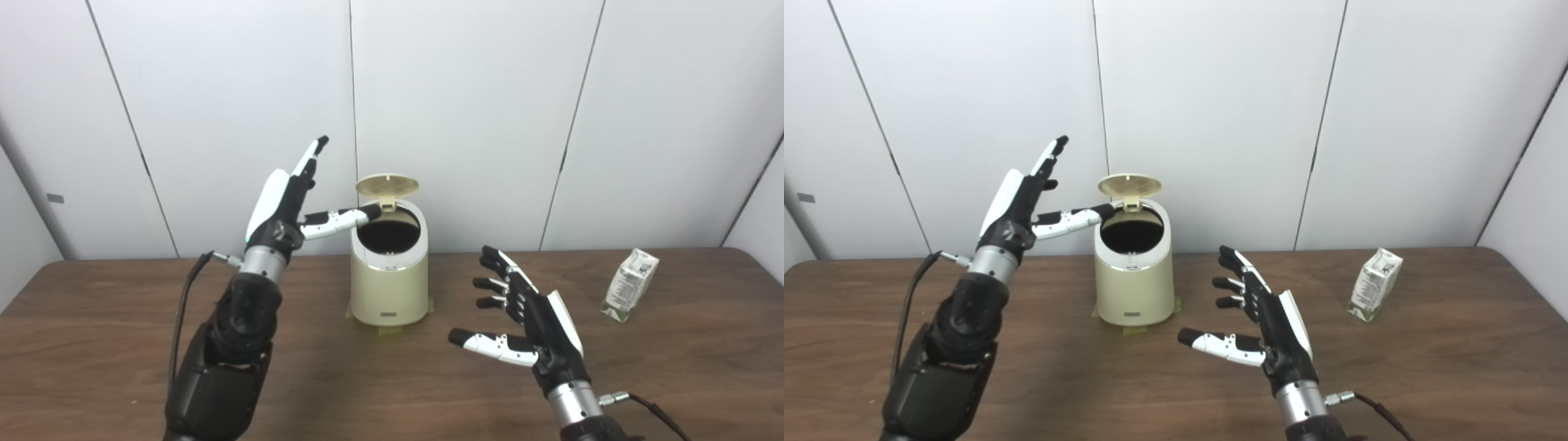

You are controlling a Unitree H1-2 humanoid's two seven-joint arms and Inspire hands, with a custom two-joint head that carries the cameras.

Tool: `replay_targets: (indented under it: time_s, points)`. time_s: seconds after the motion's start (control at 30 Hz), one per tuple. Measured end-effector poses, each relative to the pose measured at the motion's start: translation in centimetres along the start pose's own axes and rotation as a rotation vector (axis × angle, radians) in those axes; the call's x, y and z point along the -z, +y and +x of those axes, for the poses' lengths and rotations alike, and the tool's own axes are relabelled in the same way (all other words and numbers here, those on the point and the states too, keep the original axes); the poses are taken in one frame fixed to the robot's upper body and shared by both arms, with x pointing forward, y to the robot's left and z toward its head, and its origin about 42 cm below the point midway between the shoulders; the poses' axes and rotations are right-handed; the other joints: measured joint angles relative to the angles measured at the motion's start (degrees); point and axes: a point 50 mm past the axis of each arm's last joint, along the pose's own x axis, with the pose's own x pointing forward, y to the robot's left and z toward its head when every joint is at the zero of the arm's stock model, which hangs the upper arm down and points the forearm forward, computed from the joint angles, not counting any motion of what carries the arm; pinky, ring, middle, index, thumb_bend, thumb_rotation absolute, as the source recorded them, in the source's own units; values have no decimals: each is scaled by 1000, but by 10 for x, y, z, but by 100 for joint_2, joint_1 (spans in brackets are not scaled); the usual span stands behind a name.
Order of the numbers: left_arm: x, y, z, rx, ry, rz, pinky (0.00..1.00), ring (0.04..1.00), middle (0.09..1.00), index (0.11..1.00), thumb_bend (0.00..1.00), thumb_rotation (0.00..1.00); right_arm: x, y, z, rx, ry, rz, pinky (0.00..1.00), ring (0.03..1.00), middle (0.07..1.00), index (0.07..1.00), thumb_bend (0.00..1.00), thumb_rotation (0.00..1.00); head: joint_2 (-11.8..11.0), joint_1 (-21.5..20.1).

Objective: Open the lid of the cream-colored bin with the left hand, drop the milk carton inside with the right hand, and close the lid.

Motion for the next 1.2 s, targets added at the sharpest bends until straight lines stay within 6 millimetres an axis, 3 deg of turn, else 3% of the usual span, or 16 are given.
replay_targets:
  time_s: [0.1,0.2,0.37,0.5,0.7,0.9,1.03,1.2]
  points:
    - [17,8,-23,37,22,-36,814,932,942,968,971,349,0,0,0,0,0,1,671,800,896,894,781,281,9,0]
    - [49,13,-54,65,97,-59,736,894,918,943,937,324,1,-5,0,9,3,-4,679,803,899,899,772,273,18,-26]
    - [87,13,-99,35,168,-128,733,813,845,872,872,295,3,-10,-1,16,8,-8,686,803,897,900,773,266,26,-18]
    - [93,6,-115,-7,143,-186,657,743,797,822,762,218,3,-8,-1,17,7,8,669,793,889,889,789,250,18,-61]
    - [95,-13,-136,-46,102,-238,592,671,746,780,741,177,8,-15,-5,70,-2,23,621,752,858,855,765,215,-105,-254]
    - [102,-17,-155,-74,112,-245,603,696,763,790,728,171,19,-28,-11,144,-4,49,658,766,854,852,757,205,-237,-1018]
    - [104,-11,-157,-83,107,-242,630,719,776,799,702,174,25,-56,-7,172,31,-34,678,754,849,854,818,265,-325,-1396]
    - [107,-3,-158,-87,98,-239,638,727,783,804,666,124,-1,-107,11,248,40,-220,608,708,801,824,796,167,-474,-1950]
